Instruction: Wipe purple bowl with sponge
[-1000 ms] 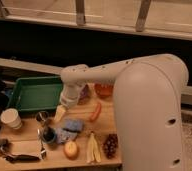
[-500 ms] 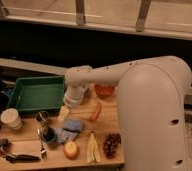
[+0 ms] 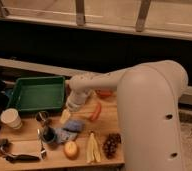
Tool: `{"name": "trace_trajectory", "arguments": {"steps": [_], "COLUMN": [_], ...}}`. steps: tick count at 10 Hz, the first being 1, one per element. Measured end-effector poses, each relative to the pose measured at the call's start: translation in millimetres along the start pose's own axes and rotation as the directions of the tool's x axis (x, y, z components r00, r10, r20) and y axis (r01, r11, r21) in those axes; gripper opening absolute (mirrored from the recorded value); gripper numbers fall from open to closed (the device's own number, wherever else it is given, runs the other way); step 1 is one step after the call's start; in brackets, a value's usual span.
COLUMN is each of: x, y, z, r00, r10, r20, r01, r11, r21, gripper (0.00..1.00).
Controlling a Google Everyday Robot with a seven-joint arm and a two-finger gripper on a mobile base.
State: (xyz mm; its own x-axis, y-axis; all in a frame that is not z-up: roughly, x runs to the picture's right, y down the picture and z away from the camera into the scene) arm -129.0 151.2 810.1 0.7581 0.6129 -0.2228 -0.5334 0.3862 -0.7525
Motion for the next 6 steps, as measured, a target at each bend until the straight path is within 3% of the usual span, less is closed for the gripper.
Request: {"name": "trace_trajectory", "arguments": {"steps": [2,6], "x": [-1,-1], "y": [0,8], "z": [26,47], "r00": [1.0,1.0], "r10": [-0.008,-0.01], "r20": [-0.001,0.002], "r01": [0.008,0.01], "r11": [0.999,0.996], "r21": [-0.041,-0.086], "gripper": [0.8,0.8]}}
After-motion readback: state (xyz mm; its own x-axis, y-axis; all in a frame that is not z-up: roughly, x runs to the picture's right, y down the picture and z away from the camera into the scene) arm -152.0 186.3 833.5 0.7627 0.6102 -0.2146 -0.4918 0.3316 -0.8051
